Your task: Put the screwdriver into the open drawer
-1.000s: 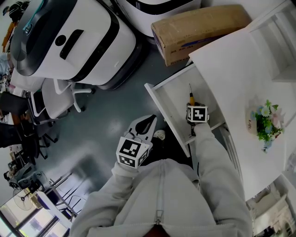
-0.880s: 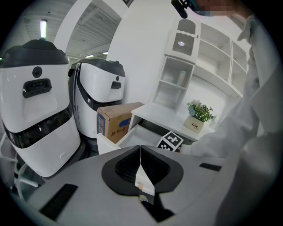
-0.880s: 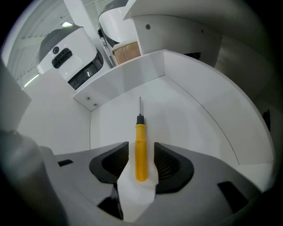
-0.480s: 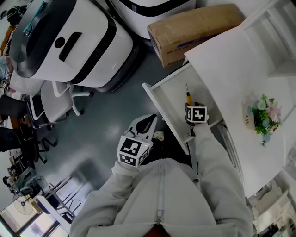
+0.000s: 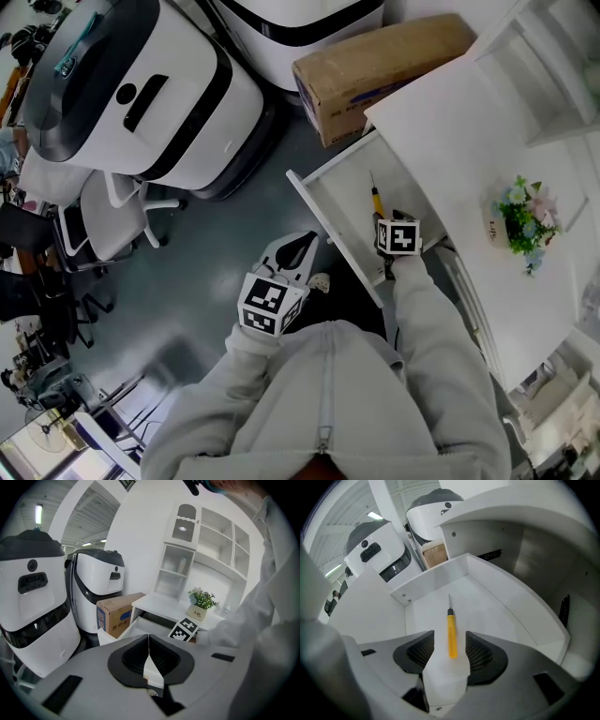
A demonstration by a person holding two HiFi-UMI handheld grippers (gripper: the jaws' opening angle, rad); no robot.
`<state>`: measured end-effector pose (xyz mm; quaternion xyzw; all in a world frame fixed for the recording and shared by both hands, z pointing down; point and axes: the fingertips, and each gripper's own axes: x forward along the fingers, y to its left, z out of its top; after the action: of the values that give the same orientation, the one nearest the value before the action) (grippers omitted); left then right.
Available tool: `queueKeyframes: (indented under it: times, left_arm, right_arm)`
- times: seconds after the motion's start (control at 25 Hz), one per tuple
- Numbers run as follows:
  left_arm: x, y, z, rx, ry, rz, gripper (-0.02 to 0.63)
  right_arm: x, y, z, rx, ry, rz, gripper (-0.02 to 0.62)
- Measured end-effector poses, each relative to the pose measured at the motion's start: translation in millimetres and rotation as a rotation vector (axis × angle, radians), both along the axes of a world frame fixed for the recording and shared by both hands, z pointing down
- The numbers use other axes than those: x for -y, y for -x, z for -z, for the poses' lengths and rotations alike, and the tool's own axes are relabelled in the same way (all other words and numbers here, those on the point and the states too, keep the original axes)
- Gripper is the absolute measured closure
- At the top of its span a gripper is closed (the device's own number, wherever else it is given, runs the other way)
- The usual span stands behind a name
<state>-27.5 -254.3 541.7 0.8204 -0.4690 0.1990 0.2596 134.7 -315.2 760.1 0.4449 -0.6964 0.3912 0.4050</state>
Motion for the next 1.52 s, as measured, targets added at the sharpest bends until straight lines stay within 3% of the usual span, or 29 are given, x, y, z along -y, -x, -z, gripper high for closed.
queueKeyframes:
  times: [0.36,0.92,1.2,1.52]
  left_arm:
    - [-8.8,-1.8,14.1,-0.017,-0.039,-0.037,0.588]
    - [-29.2,0.0,34.8,-0.044,-0.099,-0.1,0.588]
    - [-39.9,-3.8,45.6,-0.051,-0.138,-0.147,0.588]
    - [-50.9,-9.8,62.6,-0.074,-0.179,-0.198,0.588]
  right_arm:
    - [-13.6,-4.8,27.5,0.056,-0.086,-0.051,0.374]
    - [-45.4,-24.9,90.1,0.013,-0.283,-0.082,0.374]
    - [-58.8,-32.4,141.4,0.036,-0.41,-0.132,0.374]
    - [-87.1,-35.8,192.2,0.116,-0.507,-0.254,0.376]
